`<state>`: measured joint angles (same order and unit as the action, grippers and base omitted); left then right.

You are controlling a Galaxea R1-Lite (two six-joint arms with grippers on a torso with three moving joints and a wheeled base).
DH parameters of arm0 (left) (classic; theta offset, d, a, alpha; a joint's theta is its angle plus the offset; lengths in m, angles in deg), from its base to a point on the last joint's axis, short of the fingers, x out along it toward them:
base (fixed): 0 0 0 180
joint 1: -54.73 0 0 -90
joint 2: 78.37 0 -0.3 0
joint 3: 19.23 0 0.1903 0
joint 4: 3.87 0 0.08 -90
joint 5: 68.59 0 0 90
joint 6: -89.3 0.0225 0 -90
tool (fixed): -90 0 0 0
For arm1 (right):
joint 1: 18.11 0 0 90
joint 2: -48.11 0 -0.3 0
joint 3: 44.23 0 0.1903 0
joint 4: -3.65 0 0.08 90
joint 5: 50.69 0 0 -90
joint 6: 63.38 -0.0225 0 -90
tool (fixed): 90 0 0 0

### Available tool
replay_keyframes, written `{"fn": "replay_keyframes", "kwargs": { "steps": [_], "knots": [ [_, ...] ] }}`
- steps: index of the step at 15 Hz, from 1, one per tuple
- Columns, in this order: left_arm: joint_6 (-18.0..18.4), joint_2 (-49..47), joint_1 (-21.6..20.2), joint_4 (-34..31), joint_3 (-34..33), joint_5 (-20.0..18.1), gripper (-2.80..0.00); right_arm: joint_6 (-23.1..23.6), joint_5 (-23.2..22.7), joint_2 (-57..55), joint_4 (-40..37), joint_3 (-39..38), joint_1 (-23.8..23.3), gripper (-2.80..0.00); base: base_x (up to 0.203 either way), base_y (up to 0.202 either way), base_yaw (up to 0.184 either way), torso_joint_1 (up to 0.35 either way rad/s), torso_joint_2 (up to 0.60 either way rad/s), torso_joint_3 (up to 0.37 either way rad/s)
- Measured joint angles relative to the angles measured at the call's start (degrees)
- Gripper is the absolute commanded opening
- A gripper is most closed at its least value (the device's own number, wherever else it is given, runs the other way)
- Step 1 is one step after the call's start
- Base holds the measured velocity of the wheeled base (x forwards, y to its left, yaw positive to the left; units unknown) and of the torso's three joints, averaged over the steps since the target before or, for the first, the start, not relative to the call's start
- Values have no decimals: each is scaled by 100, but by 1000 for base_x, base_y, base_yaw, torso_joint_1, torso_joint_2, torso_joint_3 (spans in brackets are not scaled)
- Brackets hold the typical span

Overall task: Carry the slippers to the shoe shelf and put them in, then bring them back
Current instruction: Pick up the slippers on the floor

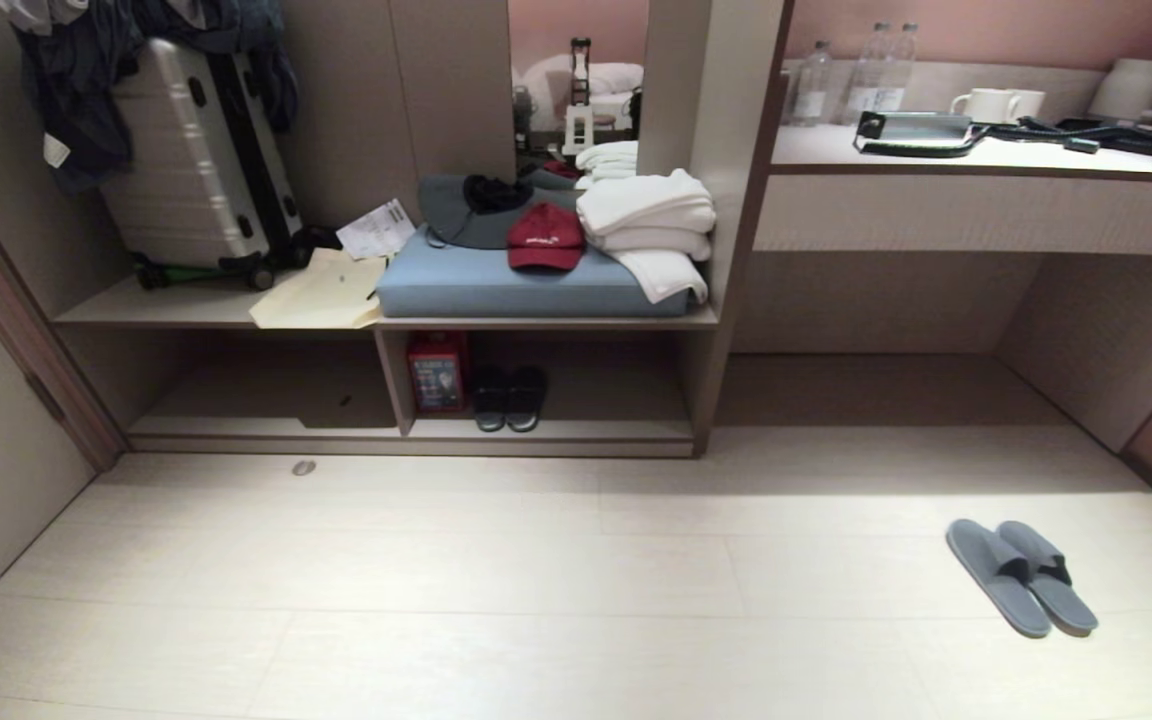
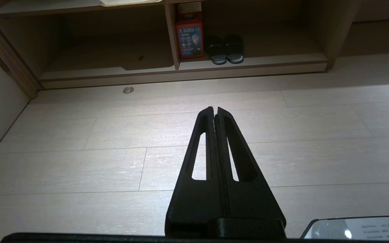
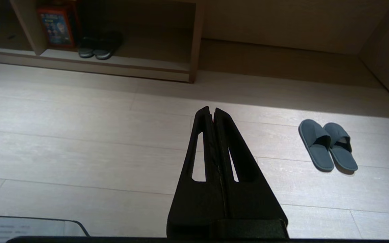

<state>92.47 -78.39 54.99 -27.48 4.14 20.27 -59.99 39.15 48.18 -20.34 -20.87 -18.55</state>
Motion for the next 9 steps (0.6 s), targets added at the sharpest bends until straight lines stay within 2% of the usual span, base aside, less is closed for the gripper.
{"fn": "replay_keyframes", "kwargs": {
  "steps": [3,5,9],
  "knots": [
    [5,0,0,-2,0,-6,-280,-9,0,0,-1,0,0,-280,0,0,0,0,0,0],
    [13,0,0,-5,0,-4,-280,-20,-2,0,5,0,-2,-280,2,-69,-4,4,2,3],
    [14,0,-5,0,0,-9,-280,-20,0,0,2,2,2,-280,0,-185,1,4,3,4]
  ]
}}
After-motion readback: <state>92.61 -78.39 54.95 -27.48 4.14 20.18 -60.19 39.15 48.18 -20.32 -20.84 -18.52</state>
